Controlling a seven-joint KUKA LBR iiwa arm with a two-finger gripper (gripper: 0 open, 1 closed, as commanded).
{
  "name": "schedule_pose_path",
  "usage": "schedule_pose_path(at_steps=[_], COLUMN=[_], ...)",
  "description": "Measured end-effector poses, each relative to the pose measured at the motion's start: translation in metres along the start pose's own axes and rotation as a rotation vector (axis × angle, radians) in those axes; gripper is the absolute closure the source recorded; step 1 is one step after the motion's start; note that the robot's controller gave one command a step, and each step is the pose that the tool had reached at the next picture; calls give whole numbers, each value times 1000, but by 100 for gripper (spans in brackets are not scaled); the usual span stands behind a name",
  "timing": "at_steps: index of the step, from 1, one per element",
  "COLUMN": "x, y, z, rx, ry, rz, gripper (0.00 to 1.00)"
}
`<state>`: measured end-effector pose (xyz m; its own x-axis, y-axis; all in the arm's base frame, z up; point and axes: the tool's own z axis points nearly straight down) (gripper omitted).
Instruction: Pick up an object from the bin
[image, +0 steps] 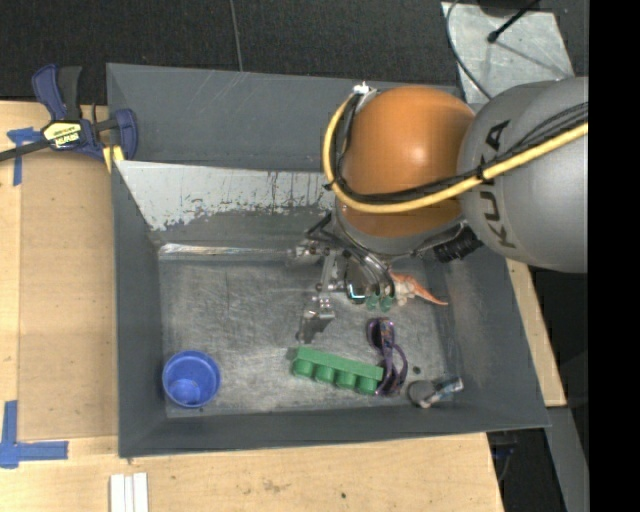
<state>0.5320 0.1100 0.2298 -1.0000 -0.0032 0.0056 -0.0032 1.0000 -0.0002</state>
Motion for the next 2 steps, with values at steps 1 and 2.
schedule_pose_path(at_steps=[1,2], x=[-2,7], y=[-1,-27], z=[-5,62], rx=[-1,-2], ry=[-9,-13], rz=[3,13], gripper=[0,0])
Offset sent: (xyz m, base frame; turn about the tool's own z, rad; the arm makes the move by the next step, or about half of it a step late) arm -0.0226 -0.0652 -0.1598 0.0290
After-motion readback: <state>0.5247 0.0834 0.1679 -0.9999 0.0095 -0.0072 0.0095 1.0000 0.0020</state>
